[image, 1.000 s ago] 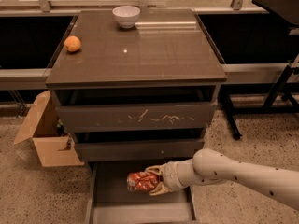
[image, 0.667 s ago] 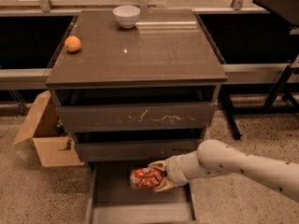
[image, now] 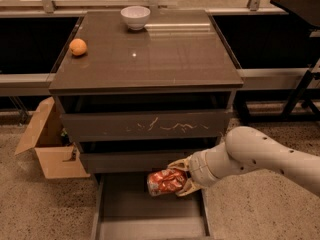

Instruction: Pick coke can from bottom drawer and place on counter

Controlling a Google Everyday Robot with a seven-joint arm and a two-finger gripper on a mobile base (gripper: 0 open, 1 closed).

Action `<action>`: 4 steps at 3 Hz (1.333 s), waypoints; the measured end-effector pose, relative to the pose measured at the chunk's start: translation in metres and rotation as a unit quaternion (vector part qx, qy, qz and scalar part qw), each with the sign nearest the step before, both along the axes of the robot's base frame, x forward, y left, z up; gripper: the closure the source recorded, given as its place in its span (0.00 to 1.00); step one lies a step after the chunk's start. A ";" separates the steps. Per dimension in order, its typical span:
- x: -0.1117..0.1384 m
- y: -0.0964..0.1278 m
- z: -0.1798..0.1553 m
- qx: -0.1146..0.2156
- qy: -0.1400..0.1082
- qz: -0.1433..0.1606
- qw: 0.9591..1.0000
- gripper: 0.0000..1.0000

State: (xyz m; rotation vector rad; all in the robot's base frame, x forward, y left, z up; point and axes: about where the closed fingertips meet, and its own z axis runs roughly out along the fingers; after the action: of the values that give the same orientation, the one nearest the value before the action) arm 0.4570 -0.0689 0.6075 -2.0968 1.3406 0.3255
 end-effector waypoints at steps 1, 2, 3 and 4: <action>0.000 0.000 0.000 0.000 0.000 0.000 1.000 1.00; 0.020 -0.006 0.027 -0.013 -0.020 0.013 1.000 1.00; 0.051 -0.014 0.079 -0.047 -0.053 0.033 0.997 1.00; 0.077 -0.020 0.129 -0.075 -0.085 0.044 0.993 1.00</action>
Offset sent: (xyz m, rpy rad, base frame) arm 0.0658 -0.0233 0.0901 -0.0837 -0.1307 0.0773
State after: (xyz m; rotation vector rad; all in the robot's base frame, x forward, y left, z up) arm 0.5338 -0.0892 0.7365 -2.2570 1.2067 0.0813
